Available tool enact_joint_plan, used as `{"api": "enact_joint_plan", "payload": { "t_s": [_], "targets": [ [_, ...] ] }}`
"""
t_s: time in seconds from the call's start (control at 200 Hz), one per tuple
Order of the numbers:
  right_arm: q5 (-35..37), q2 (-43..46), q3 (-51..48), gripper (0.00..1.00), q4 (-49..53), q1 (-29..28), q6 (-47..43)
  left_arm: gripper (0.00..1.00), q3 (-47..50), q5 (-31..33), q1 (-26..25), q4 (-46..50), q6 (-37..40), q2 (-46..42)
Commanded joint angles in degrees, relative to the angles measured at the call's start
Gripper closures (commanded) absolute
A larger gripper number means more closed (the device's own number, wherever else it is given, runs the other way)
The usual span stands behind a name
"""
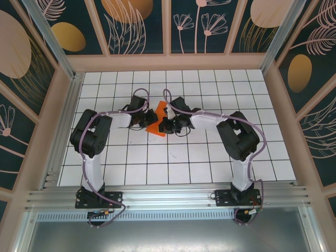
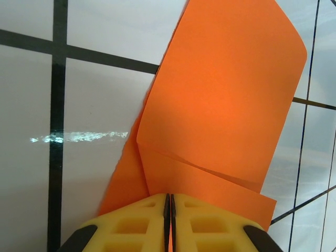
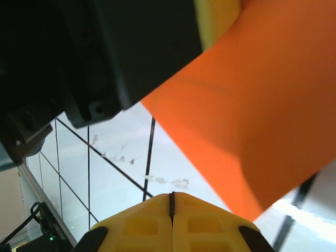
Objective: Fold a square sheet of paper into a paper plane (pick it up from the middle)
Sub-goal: Fold the triangle a second time at the center of the table.
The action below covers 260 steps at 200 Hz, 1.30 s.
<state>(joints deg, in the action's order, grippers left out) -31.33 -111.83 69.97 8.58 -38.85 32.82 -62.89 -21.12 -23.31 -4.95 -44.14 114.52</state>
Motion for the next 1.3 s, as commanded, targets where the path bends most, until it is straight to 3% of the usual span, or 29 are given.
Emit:
{"api": "enact_joint_plan", "payload": {
  "t_s": [0.0, 0.44, 0.796, 1.066, 1.296],
  "targets": [
    [1.89, -2.19, 0.11, 0.97, -1.69, 0.43, 4.19, 0.88, 1.1, 2.14, -0.24, 2.57, -0.64, 1.25],
    [1.65, -6.1, -0.98, 0.98, 1.68, 1.32, 2.96, 0.88, 1.01, 1.38, -0.26, 1.65, -0.62, -0.24],
    [2.15, -8.94, -1.46, 0.99, 3.14, 1.54, 2.78, 0.82, 3.6, -5.15, -1.89, -4.12, -2.49, -6.14],
    [2.5, -9.42, -1.09, 1.0, 3.72, 1.59, 2.85, 0.92, 5.57, -5.68, -3.66, -4.28, -4.16, -4.25],
    [2.44, -10.05, -0.98, 1.0, 4.32, 1.59, 2.52, 0.91, 4.25, -4.37, -4.07, -0.81, -2.32, -1.98]
  ]
}}
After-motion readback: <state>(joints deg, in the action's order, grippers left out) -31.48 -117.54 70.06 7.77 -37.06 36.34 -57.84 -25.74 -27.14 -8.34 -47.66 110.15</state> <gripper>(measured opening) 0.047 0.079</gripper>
